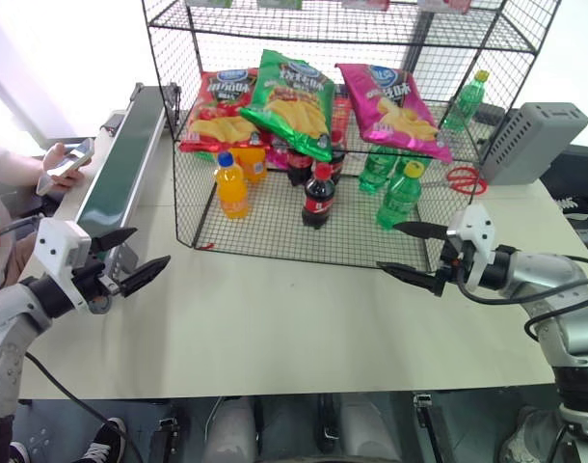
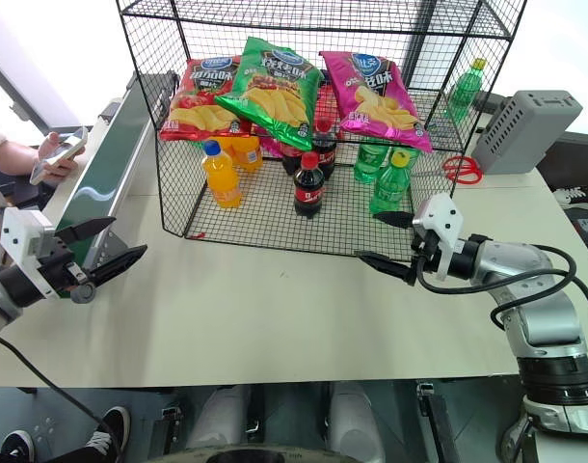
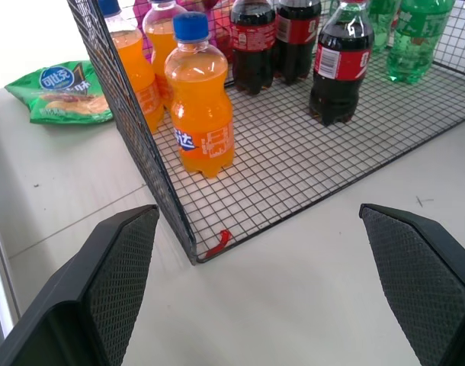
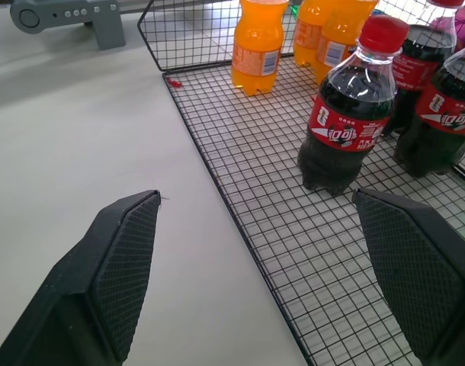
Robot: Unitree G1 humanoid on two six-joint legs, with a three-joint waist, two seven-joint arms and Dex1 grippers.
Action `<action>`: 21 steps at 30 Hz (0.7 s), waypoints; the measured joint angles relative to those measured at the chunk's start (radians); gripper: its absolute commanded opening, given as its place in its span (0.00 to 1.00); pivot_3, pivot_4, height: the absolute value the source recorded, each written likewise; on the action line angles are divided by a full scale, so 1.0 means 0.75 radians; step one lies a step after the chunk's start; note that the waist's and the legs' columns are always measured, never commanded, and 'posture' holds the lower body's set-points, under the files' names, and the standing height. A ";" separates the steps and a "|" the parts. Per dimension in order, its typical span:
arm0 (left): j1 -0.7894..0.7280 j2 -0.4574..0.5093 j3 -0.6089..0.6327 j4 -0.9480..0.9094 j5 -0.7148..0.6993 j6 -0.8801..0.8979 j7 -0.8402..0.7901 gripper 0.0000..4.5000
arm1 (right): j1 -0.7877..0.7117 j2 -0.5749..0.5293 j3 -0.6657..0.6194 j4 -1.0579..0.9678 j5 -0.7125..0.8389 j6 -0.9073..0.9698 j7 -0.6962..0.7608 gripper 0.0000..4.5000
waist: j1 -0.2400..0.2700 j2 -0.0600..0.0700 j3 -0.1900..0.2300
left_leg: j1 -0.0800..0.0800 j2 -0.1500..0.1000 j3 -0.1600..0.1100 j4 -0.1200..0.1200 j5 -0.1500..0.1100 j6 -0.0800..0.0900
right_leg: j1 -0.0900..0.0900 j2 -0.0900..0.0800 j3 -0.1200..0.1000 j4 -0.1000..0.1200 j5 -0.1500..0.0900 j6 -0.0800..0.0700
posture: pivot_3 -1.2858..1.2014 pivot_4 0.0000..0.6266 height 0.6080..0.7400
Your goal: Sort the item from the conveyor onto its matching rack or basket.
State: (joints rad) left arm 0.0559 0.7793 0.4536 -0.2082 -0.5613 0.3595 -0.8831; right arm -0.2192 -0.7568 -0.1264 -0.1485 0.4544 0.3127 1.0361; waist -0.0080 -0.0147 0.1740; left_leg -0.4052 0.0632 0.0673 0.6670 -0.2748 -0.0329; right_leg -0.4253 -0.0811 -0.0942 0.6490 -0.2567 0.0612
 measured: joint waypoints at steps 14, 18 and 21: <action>-0.015 -0.044 -0.012 0.013 0.011 -0.021 0.024 1.00 | -0.050 0.038 0.026 0.074 -0.053 -0.103 0.019 0.93 | -0.002 0.000 0.000 | 0.001 0.001 0.002 0.000 0.000 0.000 | 0.000 0.000 0.002 0.001 0.000 0.000 | 0.52 0.24 1.00; -0.014 -0.045 -0.017 0.010 0.011 -0.025 0.012 1.00 | -0.049 0.043 0.041 0.074 -0.054 -0.105 0.032 0.93 | -0.002 0.000 0.000 | 0.001 0.001 0.003 0.000 0.000 0.000 | 0.000 0.000 0.002 0.001 0.000 0.000 | 0.52 0.24 1.00; -0.013 -0.047 -0.031 0.010 0.013 -0.028 0.011 1.00 | -0.049 0.043 0.042 0.074 -0.064 -0.114 0.039 0.93 | -0.001 0.000 0.000 | 0.001 0.001 0.003 0.000 0.000 0.000 | 0.000 0.000 0.002 0.001 0.000 0.000 | 0.52 0.24 1.00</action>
State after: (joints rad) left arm 0.0465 0.7441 0.4307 -0.2004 -0.5514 0.3385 -0.8745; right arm -0.2560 -0.7249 -0.0949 -0.0929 0.4066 0.2268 1.0654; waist -0.0090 -0.0147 0.1739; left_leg -0.4043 0.0636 0.0694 0.6670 -0.2748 -0.0329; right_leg -0.4254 -0.0809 -0.0927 0.6494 -0.2566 0.0613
